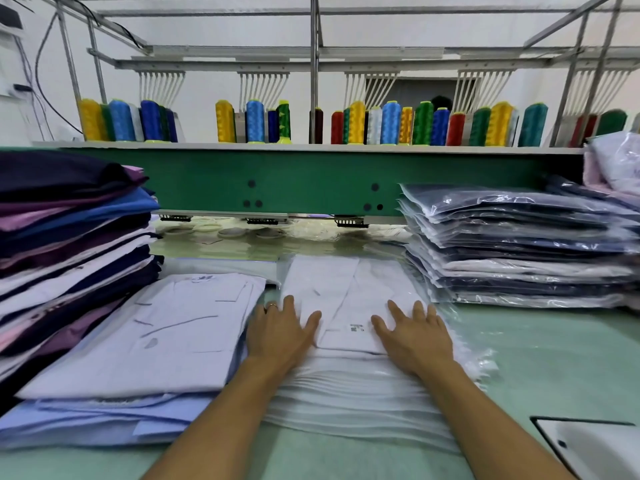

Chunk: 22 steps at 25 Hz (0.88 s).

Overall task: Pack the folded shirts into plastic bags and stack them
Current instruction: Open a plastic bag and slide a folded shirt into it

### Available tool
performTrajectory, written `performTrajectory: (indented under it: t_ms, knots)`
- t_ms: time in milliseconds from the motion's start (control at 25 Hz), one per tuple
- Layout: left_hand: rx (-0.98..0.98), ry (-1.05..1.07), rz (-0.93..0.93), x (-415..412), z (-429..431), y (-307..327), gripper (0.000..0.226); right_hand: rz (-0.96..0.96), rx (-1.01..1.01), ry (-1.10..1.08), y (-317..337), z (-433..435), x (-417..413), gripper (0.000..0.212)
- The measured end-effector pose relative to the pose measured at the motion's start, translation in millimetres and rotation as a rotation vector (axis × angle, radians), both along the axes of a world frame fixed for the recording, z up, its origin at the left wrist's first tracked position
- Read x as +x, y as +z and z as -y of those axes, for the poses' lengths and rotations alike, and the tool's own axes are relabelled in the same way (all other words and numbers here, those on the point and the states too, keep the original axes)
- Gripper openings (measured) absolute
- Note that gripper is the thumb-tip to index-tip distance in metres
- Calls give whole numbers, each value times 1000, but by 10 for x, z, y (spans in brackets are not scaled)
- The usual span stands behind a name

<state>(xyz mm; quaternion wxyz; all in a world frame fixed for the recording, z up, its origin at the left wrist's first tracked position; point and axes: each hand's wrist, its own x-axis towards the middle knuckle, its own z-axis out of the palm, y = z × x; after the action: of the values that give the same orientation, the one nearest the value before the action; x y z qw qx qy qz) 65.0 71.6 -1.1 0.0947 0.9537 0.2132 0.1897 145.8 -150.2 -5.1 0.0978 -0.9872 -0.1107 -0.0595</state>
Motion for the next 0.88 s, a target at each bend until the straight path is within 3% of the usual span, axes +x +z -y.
performTrajectory:
  t_ms: [160, 280, 440, 560, 760, 880]
  knots:
    - [-178, 6, 40, -45, -70, 77, 64, 81, 34, -26, 59, 17, -18, 64]
    - [-290, 23, 65, -61, -162, 134, 66, 170, 89, 103, 96, 8, -86, 62]
    - [-405, 6, 9, -85, -232, 213, 63, 81, 108, 398, 116, -203, -262, 76]
    - [-497, -70, 14, -99, -242, 232, 47, 13, -8, 438, -9, -344, -333, 86]
    - [-1056, -264, 171, -112, -162, 320, 41, 27, -8, 350, -56, -394, -292, 86]
    - [-1209, -429, 103, -149, -165, 364, 41, 36, 36, 326, -7, -389, -306, 88]
